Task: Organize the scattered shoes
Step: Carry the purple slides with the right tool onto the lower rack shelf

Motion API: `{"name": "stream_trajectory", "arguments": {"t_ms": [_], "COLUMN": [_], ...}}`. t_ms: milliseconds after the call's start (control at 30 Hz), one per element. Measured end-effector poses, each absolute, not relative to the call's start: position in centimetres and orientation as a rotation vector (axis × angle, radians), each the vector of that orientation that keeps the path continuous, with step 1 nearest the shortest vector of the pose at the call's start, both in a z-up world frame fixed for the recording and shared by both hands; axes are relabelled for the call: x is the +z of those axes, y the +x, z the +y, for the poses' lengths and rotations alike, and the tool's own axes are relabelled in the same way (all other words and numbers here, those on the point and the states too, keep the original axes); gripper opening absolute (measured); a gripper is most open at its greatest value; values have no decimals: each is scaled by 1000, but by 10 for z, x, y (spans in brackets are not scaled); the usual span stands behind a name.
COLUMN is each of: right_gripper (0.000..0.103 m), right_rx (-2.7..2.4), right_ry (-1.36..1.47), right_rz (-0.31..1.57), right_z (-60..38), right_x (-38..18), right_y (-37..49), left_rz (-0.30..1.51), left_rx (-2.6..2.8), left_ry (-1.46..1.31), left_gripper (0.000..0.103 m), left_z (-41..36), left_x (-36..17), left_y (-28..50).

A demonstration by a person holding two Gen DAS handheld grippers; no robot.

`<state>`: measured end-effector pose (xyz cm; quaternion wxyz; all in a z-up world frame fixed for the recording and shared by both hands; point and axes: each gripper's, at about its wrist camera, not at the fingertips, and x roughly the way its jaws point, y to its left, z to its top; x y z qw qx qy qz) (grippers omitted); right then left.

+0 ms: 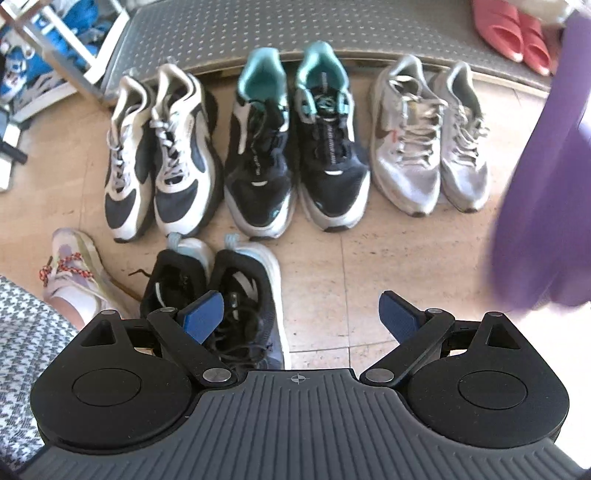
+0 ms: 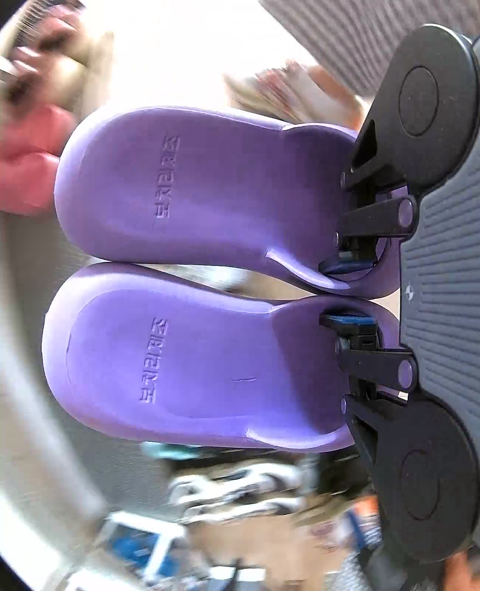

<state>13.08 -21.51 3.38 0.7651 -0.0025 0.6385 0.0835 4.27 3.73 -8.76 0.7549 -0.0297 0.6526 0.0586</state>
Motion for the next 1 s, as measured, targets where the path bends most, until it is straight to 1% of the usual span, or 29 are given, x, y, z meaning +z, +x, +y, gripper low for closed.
{"name": "stream_trajectory", "arguments": {"t_ms": [133, 200, 333, 433, 467, 533, 567, 600, 733, 800, 867, 900, 1000], "right_gripper": [23, 23, 23, 23, 48, 65, 71, 72, 73, 79, 94, 95, 95], "right_rx": [155, 115, 60, 22, 12, 11, 31, 44, 84, 119, 192, 236, 281], "right_ry": [-133, -220, -310, -318, -301, -299, -304, -291, -143, -67, -10, -12, -49], "right_rz": [1281, 1255, 1237, 1161, 1122, 1008, 924, 845, 696, 662, 646, 648, 655], "right_z": [-226, -226, -213, -202, -201, -202, -205, -211, -240, -256, -272, -281, -289], "right_x": [86, 98, 97, 95, 97, 100, 105, 111, 134, 143, 146, 144, 127], "right_y": [184, 224, 315, 366, 374, 383, 381, 376, 350, 333, 314, 307, 295], "left_rz": [1436, 1448, 1476, 1492, 1495, 1499, 1497, 1494, 1484, 1472, 1467, 1469, 1485], "left_rx": [114, 118, 129, 124, 121, 96, 82, 69, 48, 27, 14, 10, 12], "left_ry": [-50, -48, -88, -109, -109, -105, -102, -99, -84, -87, -81, -72, -29], "left_gripper": [94, 94, 94, 94, 94, 94, 94, 94, 94, 94, 94, 94, 94], "left_z": [32, 33, 40, 43, 43, 40, 38, 36, 29, 23, 19, 17, 11], "left_x": [-93, -99, -108, -110, -109, -108, -107, -106, -103, -100, -101, -103, -110], "left_y": [46, 52, 62, 71, 73, 76, 78, 79, 81, 80, 79, 78, 75]}}
